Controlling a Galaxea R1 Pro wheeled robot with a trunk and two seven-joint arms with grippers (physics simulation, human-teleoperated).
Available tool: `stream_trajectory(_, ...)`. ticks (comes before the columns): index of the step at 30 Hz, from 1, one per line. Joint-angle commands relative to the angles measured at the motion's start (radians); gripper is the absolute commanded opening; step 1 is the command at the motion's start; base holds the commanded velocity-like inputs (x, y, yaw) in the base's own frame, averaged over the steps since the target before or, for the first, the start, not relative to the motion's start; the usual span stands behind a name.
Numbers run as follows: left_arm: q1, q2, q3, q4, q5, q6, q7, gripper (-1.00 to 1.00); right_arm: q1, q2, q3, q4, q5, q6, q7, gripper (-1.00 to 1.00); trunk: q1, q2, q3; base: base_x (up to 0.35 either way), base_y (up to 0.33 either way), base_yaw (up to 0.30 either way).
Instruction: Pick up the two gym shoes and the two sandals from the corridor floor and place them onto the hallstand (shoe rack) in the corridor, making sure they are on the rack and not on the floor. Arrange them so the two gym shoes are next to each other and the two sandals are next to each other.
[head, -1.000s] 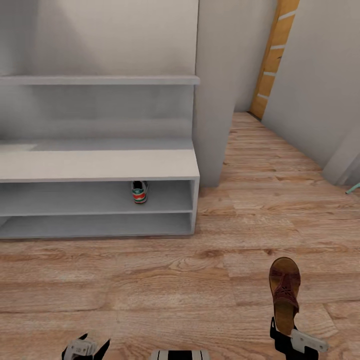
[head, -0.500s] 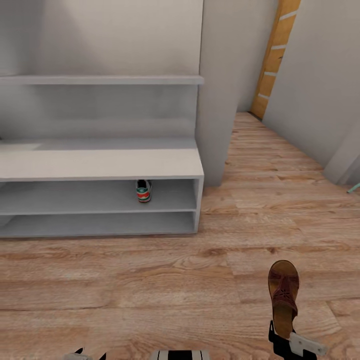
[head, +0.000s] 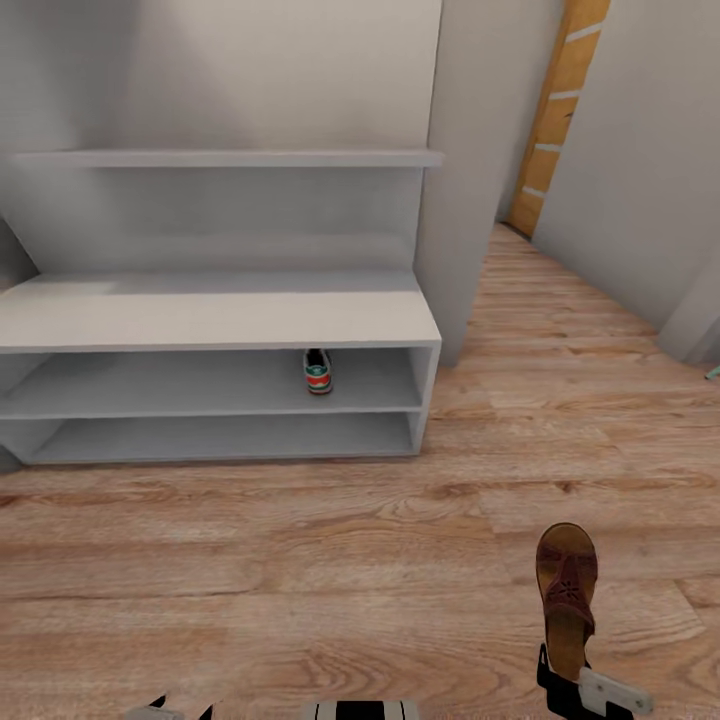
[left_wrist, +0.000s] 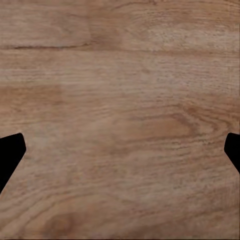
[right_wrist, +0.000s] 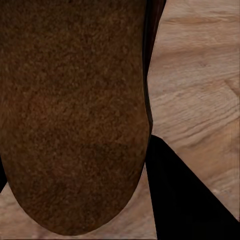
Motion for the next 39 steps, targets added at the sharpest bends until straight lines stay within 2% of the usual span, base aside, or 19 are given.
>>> stream_trajectory(1, -0.001, 0.000, 0.002, 0.002, 0.006, -0.001, -0.007, 1.00, 0.000, 0.001, -0.003, 0.001, 0.006, -0.001, -0.002, -1.00, 0.000, 0.000, -0.001, -0.146, 0.286, 0.000)
stream_trajectory(16, -0.001, 0.001, 0.003, 0.001, 0.009, -0.001, -0.015, 1.00, 0.000, 0.001, -0.003, 0.017, 0.005, -0.001, -0.002, -1.00, 0.000, 0.000, -0.001, -0.141, 0.287, 0.000)
stream_trajectory(39, -0.001, 0.001, 0.003, 0.001, 0.009, -0.001, -0.016, 1.00, 0.000, 0.001, -0.003, 0.018, 0.004, -0.001, -0.002, -1.00, 0.000, 0.000, -0.001, -0.008, 0.304, 0.000)
